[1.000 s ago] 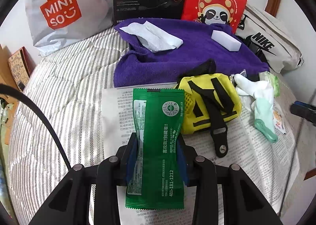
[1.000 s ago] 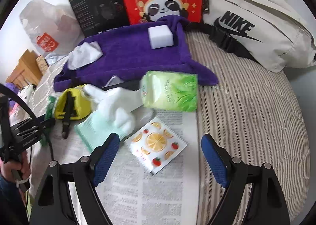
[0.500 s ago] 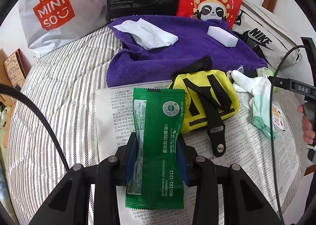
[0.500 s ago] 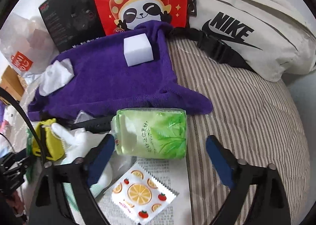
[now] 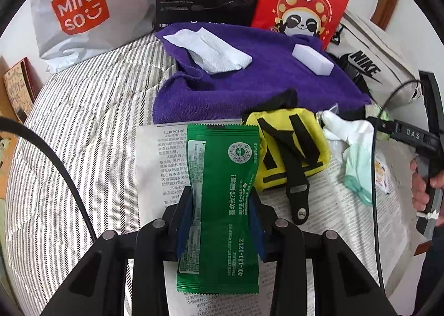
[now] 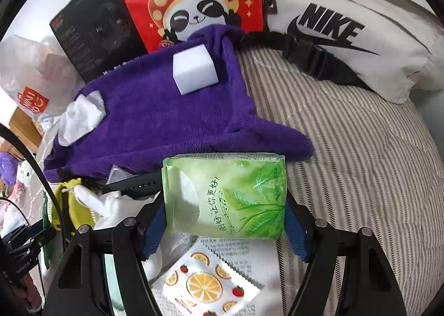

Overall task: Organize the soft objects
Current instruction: 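Lift the green packet with the left gripper while the right gripper grasps the green tea tissue pack, then carry the green packet and the tea tissue pack over the purple towel with both grippers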

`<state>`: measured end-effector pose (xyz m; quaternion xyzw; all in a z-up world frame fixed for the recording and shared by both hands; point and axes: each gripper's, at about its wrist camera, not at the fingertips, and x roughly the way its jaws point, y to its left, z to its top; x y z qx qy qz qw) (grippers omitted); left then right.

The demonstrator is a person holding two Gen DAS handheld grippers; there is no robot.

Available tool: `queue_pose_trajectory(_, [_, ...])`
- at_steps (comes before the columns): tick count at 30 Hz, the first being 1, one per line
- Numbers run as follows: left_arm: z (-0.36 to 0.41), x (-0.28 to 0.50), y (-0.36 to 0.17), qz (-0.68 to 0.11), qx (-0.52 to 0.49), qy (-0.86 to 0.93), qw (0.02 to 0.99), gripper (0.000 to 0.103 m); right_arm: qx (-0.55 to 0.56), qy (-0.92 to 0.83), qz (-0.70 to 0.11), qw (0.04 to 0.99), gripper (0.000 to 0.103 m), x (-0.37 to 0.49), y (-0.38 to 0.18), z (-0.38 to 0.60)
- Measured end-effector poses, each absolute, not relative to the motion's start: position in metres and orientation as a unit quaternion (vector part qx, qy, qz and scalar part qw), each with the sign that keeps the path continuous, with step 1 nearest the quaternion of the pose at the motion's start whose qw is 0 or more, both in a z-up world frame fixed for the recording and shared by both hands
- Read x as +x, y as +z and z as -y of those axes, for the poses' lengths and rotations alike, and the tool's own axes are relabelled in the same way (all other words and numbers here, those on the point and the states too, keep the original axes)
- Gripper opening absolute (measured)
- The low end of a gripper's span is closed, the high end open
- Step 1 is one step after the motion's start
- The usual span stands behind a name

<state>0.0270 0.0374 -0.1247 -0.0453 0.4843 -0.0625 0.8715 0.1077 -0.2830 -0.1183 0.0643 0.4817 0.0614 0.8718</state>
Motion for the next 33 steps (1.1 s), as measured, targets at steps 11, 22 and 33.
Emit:
queue_pose_trajectory(11, [-0.045, 0.034, -0.095, -0.472, -0.037, -0.051, 0.879, 0.035, 0.045, 0.070, -0.484, 0.871, 0.073, 0.094, -0.087, 0.291])
queue_pose_trajectory(22, [-0.046, 0.054, -0.069, -0.458, -0.030, -0.046, 0.887, 0.035, 0.033, 0.087, -0.481, 0.872, 0.073, 0.099, -0.073, 0.277])
queue_pose_trajectory(33, [-0.045, 0.093, -0.056, -0.449, -0.044, -0.059, 0.890, 0.035, 0.023, 0.101, -0.471, 0.876, 0.073, 0.115, -0.057, 0.261])
